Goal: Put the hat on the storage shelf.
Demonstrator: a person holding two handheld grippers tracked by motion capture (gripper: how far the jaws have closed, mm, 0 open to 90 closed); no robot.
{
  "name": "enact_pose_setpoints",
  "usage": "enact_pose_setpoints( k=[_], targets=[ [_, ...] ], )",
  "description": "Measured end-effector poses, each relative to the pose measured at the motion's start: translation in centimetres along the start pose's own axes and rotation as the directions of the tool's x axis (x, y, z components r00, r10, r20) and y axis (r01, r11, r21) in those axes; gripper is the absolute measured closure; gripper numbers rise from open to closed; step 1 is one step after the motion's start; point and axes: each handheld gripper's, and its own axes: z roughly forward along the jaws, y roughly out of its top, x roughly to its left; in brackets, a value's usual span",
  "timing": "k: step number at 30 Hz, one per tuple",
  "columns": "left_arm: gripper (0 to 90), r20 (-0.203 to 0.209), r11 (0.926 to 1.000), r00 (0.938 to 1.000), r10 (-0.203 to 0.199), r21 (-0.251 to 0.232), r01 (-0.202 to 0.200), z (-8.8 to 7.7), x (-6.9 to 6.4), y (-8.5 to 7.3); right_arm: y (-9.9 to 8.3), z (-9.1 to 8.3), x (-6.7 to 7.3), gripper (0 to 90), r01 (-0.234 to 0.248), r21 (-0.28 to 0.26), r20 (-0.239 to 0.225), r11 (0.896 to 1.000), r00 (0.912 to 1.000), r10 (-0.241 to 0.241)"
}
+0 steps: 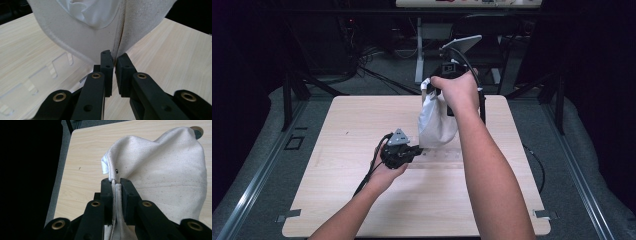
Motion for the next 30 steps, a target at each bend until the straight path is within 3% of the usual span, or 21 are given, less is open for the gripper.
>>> enact_pose_setpoints(
  k=[6, 10, 24, 30],
  targets=[
    [86.1, -0.055, 0.9989, 0.9974, -0.047, 0.003, 0.047, -0.4, -0.5, -0.8, -0.3, 0.9, 0.4, 81.8, 0.014, 0.018, -0.022, 1.0, 0.9997, -0.013],
    [86.1, -0.074, 0.9982, 0.9964, -0.043, 0.039, 0.046, 0.0, -0.9, -0.9, -0.4, 1.2, 0.6, 81.7, 0.023, 0.031, -0.016, 0.999, 0.9996, -0.023],
    [86.1, -0.097, 0.9913, 0.9934, -0.061, 0.111, 0.071, 0.8, -0.9, -1.6, -1.2, 2.5, -0.2, 81.8, 0.033, 0.076, -0.016, 0.997, 0.9993, -0.032],
    [85.9, -0.101, 0.9874, 0.9925, -0.069, 0.135, 0.082, 1.4, -0.8, -2.3, -1.5, 3.5, -1.0, 81.7, 0.036, 0.088, 0.02, 0.995, 0.9991, -0.038]
  ],
)
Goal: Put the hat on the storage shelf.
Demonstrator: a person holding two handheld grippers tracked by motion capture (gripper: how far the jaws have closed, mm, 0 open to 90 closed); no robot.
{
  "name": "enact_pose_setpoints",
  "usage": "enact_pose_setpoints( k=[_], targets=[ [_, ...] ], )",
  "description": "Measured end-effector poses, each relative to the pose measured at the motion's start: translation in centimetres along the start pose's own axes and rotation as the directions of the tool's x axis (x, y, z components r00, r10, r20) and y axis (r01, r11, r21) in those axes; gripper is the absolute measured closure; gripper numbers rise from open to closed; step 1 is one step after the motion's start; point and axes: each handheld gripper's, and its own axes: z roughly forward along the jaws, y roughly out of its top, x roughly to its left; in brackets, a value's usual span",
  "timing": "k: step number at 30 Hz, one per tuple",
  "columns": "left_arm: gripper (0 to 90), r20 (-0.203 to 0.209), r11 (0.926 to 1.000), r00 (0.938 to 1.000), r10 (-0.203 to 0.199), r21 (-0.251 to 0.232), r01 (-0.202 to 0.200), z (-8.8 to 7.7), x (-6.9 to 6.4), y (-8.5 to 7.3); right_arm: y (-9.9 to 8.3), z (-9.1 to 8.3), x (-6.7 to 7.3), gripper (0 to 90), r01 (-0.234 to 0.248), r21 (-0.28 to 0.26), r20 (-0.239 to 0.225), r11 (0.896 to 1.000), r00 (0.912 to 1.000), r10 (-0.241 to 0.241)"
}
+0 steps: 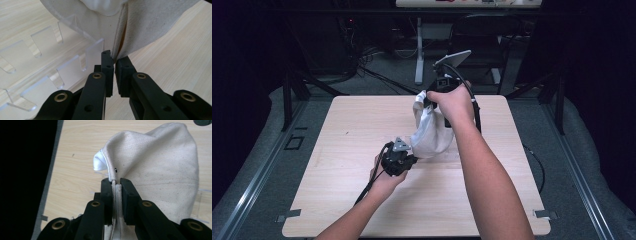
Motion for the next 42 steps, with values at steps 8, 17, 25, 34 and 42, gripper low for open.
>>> enact_pose_setpoints(
  k=[8, 17, 25, 34, 42],
  targets=[
    [84.0, -0.013, 0.9998, 0.9999, -0.004, -0.019, 0.004, 0.2, -0.1, -0.4, -0.1, 0.3, -0.6, 81.7, -0.009, 0.002, -0.005, 1.0, 0.9999, 0.009],
    [59.1, -0.033, 0.9979, 0.9994, -0.004, -0.065, 0.002, -0.8, -0.7, -1.4, -0.2, 0.3, -1.0, 81.6, -0.016, -0.003, -0.007, 1.0, 0.9998, 0.016],
    [54.0, -0.04, 0.998, 0.9991, -0.013, -0.063, 0.011, -4.8, -0.3, -5.3, -0.4, 0.1, -1.4, 81.4, -0.004, 0.002, -0.008, 1.0, 1.0, 0.004],
    [53.4, -0.078, 0.9964, 0.9958, -0.047, -0.074, 0.041, -7.0, 2.6, -8.8, -0.5, 0.2, -1.3, 81.0, 0.004, 0.009, 0.002, 1.0, 1.0, -0.004],
    [52.8, -0.061, 0.9897, 0.9902, -0.126, -0.077, 0.121, -6.6, 4.5, -9.5, -1.1, 0.3, -1.1, 79.5, 0.016, 0.01, -0.009, 1.0, 0.9998, -0.016]
  ],
)
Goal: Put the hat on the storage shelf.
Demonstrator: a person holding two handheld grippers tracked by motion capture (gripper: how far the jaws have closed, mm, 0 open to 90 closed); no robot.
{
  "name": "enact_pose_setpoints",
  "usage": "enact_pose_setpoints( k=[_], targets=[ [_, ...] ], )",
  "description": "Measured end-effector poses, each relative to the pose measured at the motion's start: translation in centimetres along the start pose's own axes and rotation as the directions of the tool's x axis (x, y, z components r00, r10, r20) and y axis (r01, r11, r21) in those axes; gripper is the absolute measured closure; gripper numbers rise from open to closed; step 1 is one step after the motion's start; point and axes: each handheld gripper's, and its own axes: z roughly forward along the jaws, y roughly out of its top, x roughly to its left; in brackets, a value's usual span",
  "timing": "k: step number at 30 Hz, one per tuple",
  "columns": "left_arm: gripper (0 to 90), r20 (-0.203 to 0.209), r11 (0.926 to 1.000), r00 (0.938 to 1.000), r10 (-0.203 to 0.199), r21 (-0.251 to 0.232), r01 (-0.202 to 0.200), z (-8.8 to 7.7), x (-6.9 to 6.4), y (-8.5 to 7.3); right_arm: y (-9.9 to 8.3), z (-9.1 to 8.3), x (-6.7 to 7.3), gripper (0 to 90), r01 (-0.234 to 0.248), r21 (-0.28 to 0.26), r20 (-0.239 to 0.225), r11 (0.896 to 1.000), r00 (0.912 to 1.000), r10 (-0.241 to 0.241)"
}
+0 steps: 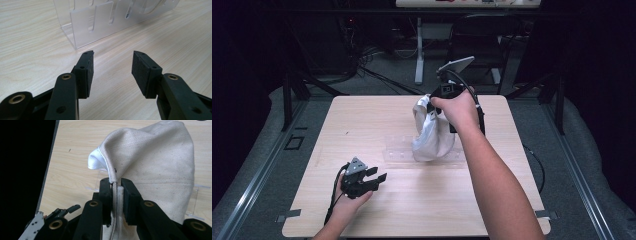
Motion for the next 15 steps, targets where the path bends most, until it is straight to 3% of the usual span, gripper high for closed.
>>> enact_pose_setpoints(
  k=[6, 15],
  targets=[
    [52.4, -0.011, 0.9996, 0.9998, -0.014, -0.023, 0.014, -0.02, 0.25, 0.06, -0.41, 0.01, -0.09, 77.6, 0.018, 0.011, -0.005, 1.0, 0.9998, -0.018],
    [51.6, -0.013, 0.9998, 0.9998, -0.015, -0.014, 0.015, -0.01, 0.44, -0.04, -0.47, -0.4, -0.72, 70.1, -0.004, 0.003, -0.032, 1.0, 0.9995, 0.004]
  ],
)
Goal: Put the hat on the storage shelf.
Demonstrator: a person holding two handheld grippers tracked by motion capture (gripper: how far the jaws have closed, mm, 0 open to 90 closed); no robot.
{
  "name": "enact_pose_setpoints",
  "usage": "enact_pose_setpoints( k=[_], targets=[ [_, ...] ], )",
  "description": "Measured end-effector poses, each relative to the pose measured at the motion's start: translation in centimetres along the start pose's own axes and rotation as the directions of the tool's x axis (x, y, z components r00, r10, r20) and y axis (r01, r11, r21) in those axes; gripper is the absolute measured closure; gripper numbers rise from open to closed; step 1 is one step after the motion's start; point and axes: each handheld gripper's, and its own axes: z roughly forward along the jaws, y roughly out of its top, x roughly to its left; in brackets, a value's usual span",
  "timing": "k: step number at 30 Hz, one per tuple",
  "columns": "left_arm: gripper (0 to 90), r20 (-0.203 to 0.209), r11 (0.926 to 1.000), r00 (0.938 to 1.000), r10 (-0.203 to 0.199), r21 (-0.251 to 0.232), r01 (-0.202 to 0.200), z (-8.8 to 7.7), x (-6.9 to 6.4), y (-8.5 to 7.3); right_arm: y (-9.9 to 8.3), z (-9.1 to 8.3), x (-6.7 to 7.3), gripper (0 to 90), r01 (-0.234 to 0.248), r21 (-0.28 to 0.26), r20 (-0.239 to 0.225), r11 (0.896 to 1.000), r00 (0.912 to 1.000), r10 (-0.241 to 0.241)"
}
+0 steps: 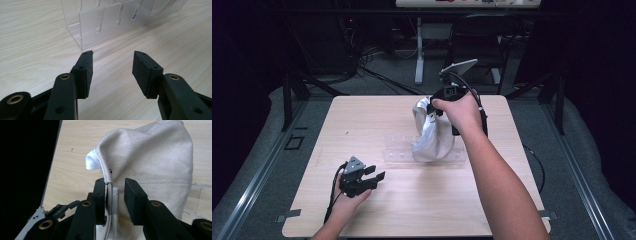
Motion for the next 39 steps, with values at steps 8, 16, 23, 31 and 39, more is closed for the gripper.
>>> enact_pose_setpoints(
  k=[8, 16, 23, 31, 39],
  targets=[
    [51.6, -0.004, 0.9999, 1.0, 0.007, 0.012, -0.007, 0.0, 0.2, 0.0, 0.1, -0.9, 0.0, 60.6, -0.009, -0.044, -0.032, 0.999, 0.9994, 0.008],
    [50.9, -0.009, 1.0, 1.0, 0.0, -0.005, 0.0, 0.1, 0.1, -0.2, -0.1, -1.6, 0.6, 57.6, 0.008, -0.056, -0.061, 0.998, 0.9981, -0.012],
    [49.8, -0.015, 1.0, 0.9999, -0.002, -0.002, 0.002, 0.1, 0.3, -0.3, -1.1, -2.8, 0.9, 53.6, 0.074, -0.09, -0.101, 0.993, 0.9914, -0.083],
    [49.0, -0.022, 1.0, 0.9997, 0.006, 0.001, -0.006, 0.3, 0.2, -0.4, -2.2, -3.4, -0.1, 51.2, 0.093, -0.122, -0.129, 0.988, 0.9856, -0.108],
    [48.5, -0.032, 1.0, 0.9995, 0.003, -0.009, -0.003, 0.2, 0.4, -0.4, -3.4, -4.5, -0.8, 50.5, 0.111, -0.155, -0.157, 0.982, 0.9782, -0.136]
  ],
)
